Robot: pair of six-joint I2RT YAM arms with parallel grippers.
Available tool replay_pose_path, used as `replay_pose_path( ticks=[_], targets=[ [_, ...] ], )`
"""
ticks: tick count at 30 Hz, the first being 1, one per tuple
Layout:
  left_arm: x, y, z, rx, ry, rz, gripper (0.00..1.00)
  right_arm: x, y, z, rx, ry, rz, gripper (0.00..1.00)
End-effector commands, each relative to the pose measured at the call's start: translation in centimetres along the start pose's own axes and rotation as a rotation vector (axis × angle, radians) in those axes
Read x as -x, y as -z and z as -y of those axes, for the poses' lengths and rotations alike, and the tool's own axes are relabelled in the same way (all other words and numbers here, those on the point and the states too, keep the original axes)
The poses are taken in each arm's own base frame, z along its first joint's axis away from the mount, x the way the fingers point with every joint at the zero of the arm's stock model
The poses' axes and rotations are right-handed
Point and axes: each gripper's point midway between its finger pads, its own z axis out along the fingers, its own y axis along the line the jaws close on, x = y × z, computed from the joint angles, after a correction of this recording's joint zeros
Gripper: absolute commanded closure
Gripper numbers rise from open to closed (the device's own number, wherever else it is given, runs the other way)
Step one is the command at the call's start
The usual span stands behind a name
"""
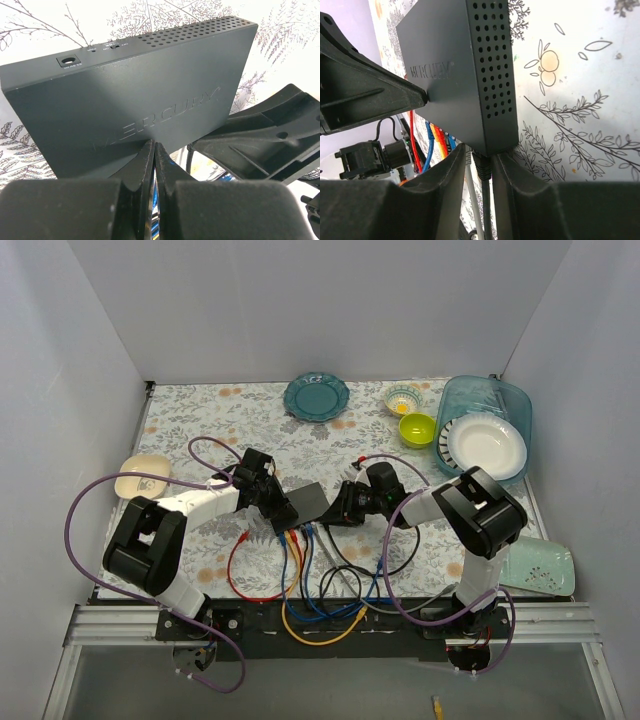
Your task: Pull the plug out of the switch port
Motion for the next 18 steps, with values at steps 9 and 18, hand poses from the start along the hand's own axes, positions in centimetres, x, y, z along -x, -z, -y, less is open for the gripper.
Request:
replay_pose_path(
  ticks=[9, 18],
  targets=[
    [-1.3, 1.1, 0.6, -0.066, -0.005, -0.029, 1.00, -3.4, 0.4, 5.3, -0.144, -0.047, -0.060, 0.88],
    [-4.0, 2.5, 4.2, -0.298, -0.015, -0.151, 0.99, -4.8, 1.1, 7.2, -0.197, 0.018, -0.106, 0.99]
  ],
)
